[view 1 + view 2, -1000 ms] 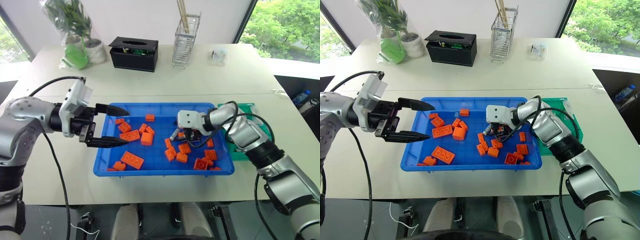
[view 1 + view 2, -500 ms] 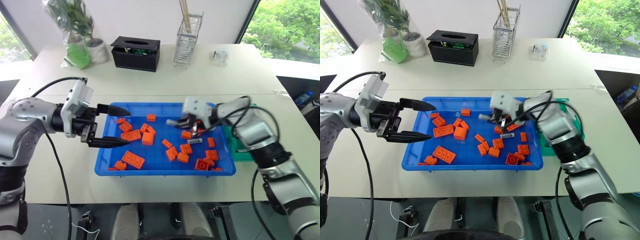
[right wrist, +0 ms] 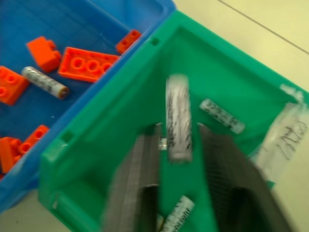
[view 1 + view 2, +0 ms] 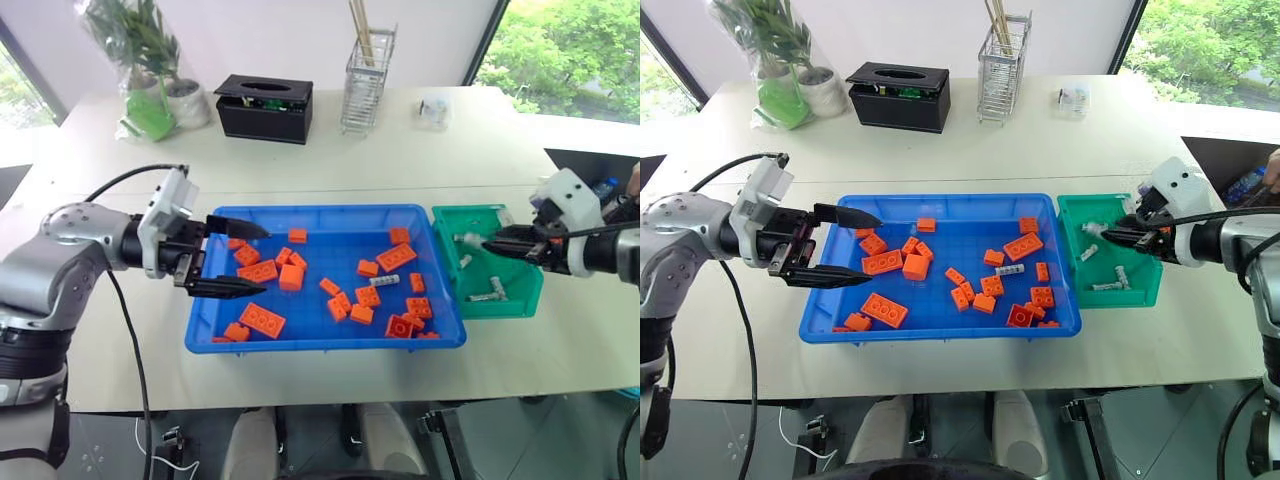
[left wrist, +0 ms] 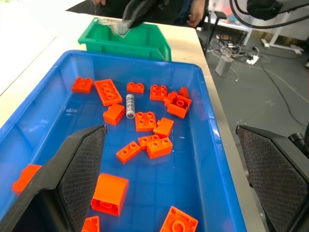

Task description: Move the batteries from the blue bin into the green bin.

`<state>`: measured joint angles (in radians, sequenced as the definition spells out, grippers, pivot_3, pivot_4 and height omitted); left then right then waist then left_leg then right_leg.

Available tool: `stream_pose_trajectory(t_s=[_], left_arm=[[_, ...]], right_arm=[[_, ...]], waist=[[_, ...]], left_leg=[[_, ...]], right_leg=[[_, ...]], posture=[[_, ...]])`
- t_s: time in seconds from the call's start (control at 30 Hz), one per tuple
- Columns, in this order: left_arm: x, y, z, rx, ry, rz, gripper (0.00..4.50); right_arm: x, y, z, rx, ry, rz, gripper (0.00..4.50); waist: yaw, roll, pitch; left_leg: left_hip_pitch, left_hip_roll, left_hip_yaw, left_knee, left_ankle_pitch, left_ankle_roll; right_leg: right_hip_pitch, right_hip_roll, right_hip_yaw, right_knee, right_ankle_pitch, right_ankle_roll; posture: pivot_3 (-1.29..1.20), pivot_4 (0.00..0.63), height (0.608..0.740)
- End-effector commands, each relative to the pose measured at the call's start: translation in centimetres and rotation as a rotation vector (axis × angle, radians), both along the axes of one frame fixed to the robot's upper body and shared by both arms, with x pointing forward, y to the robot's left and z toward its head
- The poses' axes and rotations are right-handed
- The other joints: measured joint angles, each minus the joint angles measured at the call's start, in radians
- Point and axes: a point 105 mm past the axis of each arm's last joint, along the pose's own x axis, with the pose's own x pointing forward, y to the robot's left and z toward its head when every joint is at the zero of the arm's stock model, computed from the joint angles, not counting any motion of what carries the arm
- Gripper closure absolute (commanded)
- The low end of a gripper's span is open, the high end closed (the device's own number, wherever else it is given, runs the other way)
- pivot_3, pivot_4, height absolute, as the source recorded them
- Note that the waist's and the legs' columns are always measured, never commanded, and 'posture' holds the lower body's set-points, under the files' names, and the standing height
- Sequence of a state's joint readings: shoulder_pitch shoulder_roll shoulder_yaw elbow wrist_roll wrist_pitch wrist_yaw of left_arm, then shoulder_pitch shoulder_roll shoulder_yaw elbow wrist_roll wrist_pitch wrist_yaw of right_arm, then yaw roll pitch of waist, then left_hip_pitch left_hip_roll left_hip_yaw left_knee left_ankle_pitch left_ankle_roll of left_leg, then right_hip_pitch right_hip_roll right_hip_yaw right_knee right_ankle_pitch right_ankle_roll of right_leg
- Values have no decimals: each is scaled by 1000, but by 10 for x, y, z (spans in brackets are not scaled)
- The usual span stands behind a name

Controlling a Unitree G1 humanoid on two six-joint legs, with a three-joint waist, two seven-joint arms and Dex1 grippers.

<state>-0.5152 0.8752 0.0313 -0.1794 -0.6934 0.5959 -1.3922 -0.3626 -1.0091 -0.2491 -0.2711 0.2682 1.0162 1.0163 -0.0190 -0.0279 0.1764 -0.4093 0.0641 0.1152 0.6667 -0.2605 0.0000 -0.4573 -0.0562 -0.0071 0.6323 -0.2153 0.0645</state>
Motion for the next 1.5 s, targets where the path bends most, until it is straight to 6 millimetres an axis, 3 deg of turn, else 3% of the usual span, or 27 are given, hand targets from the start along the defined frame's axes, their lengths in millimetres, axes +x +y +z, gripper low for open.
stream_pose_trajectory(t_s=[0.03,0.13,0.2,0.3,0.43,0.57,0.87,0.97,1.07,1.5], left_arm=[[1,-2,8,-2,-44,-18,0],[2,-3,9,-3,-48,-22,0],[3,-3,9,-2,-50,-22,0],[2,-3,10,-2,-51,-21,0],[0,-3,10,1,-53,-19,0],[-1,0,12,4,-59,-1,0],[-6,4,14,9,-63,21,0],[-5,4,14,9,-66,28,0],[-4,5,15,8,-68,31,0],[0,0,17,1,-80,9,0]], right_arm=[[4,12,28,-30,-114,58,1131],[-1,44,42,-10,-141,220,1131],[-5,64,38,9,-110,297,1131],[-10,92,15,-7,-49,416,1131],[-5,107,-14,-41,-1,468,1131],[1,114,-48,-111,47,519,1131],[17,109,-85,-160,101,533,1131],[14,109,-91,-158,117,557,1949],[15,111,-89,-167,97,565,3457],[6,109,-88,-190,114,579,3457]], waist=[[2,0,0],[0,0,0],[3,0,0],[5,0,0],[7,0,0],[6,0,0],[9,-1,0],[14,-2,-1],[13,-3,-1],[14,-3,-2]], left_leg=[[0,0,0,0,0,0],[0,0,0,0,0,0],[-1,0,-1,0,0,0],[-1,0,-2,-1,0,0],[-2,0,-1,0,0,0],[-2,-1,-1,1,0,0],[-1,0,-1,1,0,0],[-1,-1,-2,2,0,0],[0,-1,-2,2,0,0],[1,-1,-3,2,0,0]], right_leg=[[0,0,0,0,0,0],[-1,0,1,0,0,0],[-1,0,0,0,0,0],[0,1,0,0,0,0],[0,-1,0,0,0,0],[0,-1,0,0,0,0],[1,0,-1,0,0,0],[3,0,-1,-1,0,0],[6,0,-1,-2,0,0],[7,0,-1,-2,-1,0]], posture=[[0,150,736],[0,150,736],[0,150,736],[0,150,736],[0,150,736],[0,150,736],[0,150,736],[0,150,736],[0,150,736],[0,150,736]])
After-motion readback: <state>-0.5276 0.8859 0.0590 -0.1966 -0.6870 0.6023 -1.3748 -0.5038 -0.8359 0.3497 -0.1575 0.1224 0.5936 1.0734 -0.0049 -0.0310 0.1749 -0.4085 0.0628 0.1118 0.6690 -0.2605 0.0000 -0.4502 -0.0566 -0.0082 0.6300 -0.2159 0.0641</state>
